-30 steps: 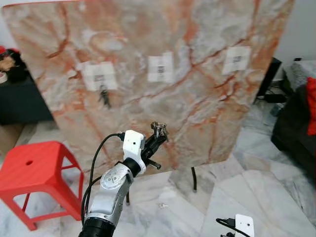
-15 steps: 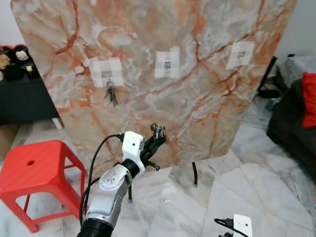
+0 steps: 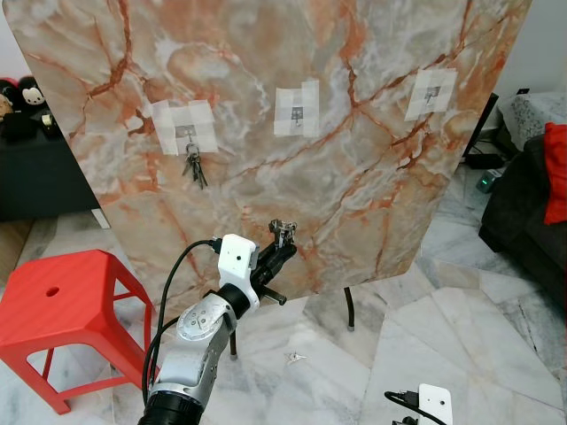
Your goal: Hang keys on a hook
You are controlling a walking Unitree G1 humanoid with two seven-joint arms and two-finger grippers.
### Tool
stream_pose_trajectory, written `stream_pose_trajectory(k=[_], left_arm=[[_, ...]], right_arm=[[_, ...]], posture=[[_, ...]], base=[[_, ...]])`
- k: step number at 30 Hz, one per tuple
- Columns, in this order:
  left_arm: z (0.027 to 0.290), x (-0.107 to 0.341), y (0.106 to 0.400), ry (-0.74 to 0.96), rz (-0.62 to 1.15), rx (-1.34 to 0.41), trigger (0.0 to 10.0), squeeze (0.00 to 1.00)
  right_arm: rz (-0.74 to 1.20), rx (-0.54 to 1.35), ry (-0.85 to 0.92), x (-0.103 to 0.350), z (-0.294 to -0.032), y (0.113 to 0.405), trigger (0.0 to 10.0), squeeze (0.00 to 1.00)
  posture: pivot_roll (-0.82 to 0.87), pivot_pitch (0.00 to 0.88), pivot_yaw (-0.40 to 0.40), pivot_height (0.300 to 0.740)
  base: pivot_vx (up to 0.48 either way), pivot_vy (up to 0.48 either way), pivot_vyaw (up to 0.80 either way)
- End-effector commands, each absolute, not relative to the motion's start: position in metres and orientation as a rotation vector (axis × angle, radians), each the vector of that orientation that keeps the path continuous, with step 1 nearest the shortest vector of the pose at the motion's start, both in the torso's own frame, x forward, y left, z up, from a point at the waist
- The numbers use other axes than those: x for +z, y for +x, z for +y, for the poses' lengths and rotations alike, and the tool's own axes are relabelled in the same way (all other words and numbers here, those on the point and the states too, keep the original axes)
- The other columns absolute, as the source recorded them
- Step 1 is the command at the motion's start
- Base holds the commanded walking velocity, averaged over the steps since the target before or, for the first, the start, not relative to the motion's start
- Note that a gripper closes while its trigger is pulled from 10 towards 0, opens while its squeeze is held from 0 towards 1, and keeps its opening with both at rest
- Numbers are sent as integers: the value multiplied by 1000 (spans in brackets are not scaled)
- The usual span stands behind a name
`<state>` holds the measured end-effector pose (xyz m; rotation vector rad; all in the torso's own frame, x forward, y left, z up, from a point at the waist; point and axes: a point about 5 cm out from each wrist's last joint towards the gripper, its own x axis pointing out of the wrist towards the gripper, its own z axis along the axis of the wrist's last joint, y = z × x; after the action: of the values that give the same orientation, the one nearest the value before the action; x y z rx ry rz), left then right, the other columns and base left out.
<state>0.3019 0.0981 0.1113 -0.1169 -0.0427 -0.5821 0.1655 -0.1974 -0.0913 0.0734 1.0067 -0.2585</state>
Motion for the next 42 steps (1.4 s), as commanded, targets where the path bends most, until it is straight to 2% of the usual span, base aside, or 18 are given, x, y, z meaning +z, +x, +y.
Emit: stream_pose_trajectory(k=[1,14,42], left_arm=[[95,120,303,-118,-77,-591,10000,0],[94,120,303,-121,-80,-590,10000,0],[94,120,302,-119,-80,-591,10000,0]], right_arm=[[1007,-260,67,-91,-199,166,10000,0],[1008,-258,66,-91,-199,166,10000,0],[1009,-252,64,-91,-198,166,10000,0]], posture=[[-2,7,-47,740],[-3,7,-46,740],[-2,7,-47,740]], base=[[0,0,0],[0,0,0],[270,0,0]])
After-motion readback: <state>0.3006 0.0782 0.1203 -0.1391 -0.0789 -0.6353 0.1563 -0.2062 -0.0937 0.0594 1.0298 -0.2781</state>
